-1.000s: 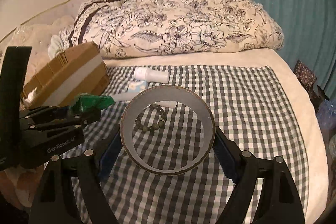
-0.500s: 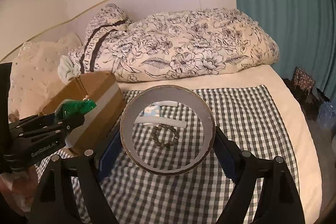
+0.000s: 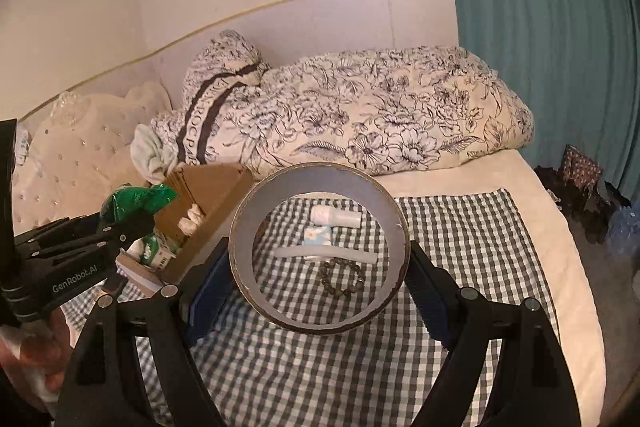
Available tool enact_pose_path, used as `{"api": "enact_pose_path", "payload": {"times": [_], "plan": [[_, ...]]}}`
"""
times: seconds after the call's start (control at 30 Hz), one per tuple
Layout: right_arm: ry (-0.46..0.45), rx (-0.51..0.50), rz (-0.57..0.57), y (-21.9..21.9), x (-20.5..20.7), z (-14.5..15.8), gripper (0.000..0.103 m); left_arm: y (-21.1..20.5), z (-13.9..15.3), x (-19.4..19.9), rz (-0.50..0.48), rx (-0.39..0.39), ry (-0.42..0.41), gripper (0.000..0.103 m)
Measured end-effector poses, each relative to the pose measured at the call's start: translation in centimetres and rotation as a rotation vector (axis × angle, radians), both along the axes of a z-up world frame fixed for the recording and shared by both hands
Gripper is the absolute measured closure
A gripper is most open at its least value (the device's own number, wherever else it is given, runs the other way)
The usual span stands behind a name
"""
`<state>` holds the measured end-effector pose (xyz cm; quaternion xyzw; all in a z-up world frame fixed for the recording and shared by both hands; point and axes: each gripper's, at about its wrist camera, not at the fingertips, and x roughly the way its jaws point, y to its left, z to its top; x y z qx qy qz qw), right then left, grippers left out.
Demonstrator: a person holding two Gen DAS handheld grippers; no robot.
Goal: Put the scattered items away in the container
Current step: 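Lift the green packet and tape roll and carry them to the cardboard box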
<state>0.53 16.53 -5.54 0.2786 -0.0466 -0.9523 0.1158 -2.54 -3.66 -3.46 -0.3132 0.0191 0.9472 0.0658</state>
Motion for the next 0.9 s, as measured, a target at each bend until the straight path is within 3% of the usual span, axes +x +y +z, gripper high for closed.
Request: {"api": "enact_pose_path", "payload": {"times": [0.3,0.5,0.9], "plan": [[0.022,0.002,0.02,-1.7,0.7,2.9,0.021,-3.2,3.1,1.9,0.053,0.003,0.037,0.061],[0.005,-0.025,0.016,-2.1,1.4,3.2,0.021,-5.8,4.6,2.9,0.082,0.025,0.048,0.061],[-0.006,0.003,0.102,-6.5,0.6,4.2,0.021,-10.3,5.1,2.1,0.16,0.046,0.038,0.061]]}}
